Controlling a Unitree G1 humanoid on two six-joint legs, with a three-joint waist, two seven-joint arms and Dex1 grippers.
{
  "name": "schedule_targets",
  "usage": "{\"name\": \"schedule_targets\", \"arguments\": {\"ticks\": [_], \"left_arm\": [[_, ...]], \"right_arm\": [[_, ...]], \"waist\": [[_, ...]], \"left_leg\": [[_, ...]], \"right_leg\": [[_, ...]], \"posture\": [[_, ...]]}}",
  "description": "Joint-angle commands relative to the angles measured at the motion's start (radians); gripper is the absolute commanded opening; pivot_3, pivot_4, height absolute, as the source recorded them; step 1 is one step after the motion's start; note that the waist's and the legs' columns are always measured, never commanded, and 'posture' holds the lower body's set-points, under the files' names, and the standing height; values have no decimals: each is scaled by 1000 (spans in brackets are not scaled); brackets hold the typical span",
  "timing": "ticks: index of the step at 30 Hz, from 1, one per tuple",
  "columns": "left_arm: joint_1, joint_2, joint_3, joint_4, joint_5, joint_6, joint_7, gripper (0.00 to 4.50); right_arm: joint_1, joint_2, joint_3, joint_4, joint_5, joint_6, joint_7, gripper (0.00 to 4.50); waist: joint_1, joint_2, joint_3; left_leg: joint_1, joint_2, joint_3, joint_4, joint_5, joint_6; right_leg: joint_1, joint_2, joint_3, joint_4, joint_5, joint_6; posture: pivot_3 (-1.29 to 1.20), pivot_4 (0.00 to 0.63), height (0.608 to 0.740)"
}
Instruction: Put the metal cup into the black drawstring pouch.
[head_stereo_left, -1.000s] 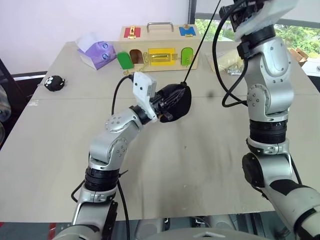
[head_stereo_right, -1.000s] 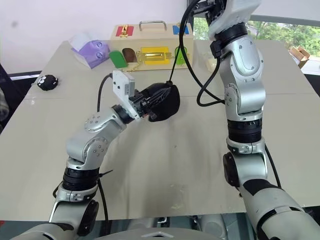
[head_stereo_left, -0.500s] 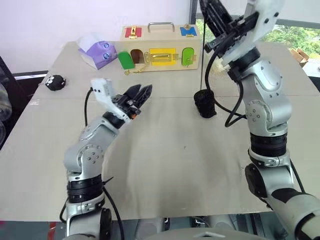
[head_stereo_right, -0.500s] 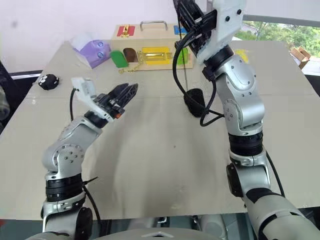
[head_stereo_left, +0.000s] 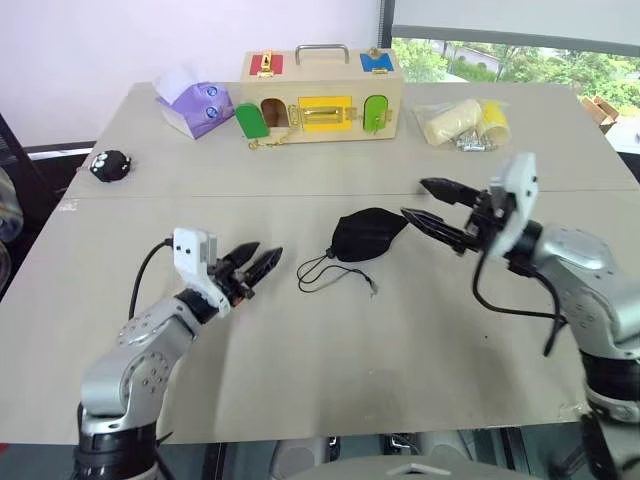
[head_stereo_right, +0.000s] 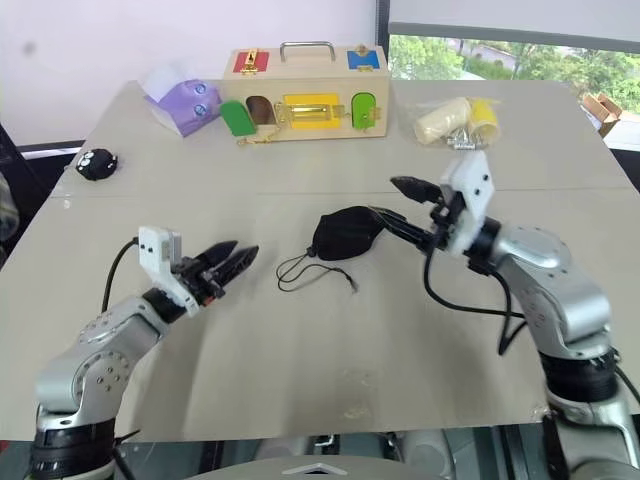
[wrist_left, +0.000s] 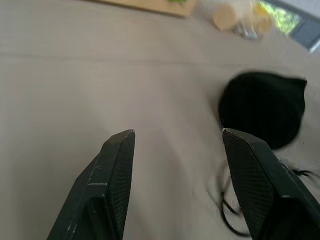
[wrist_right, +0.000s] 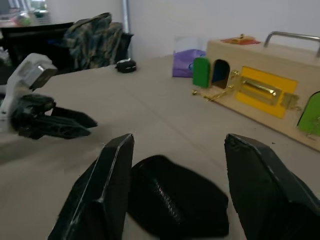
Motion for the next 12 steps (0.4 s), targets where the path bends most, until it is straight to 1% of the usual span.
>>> {"name": "schedule_targets", "arguments": {"ticks": [1, 4, 6, 10, 12], "left_arm": [[102, 48, 2, -62, 68, -74, -72, 2892], [161, 61, 8, -75, 94, -114, -100, 2892], [185, 64, 9, -79, 116, -135, -111, 2892], [219, 36, 30, -62, 133, -157, -93, 2892], [231, 36, 40, -45, 146, -177, -100, 2892]], "right_arm": [[124, -30, -66, 67, -23, -114, 104, 3028], [215, -26, -98, 160, -26, -179, 160, 3028], [267, -31, -102, 244, -61, -259, 213, 3028], [319, -11, -120, 401, -90, -414, 305, 3028], [315, -4, -127, 445, -105, -454, 302, 3028]], "waist": [[3, 0, 0], [10, 2, 1], [16, 1, 1], [18, 2, 1], [18, 2, 1]], "left_leg": [[0, 0, 0, 0, 0, 1], [-1, 0, 1, 0, -1, 2], [-1, 0, 1, 1, -1, 2], [-1, 0, 1, 2, -2, 3], [-1, 0, 1, 2, -2, 3]], "right_leg": [[0, -1, 0, 0, 0, 0], [-1, -2, 1, -1, 0, 0], [-1, -2, 0, -1, 0, 0], [0, -2, 0, -1, 0, 0], [0, -2, 0, -1, 0, 0]], "posture": [[0, 150, 740], [0, 150, 740], [0, 150, 740], [0, 150, 740], [0, 150, 740]]}}
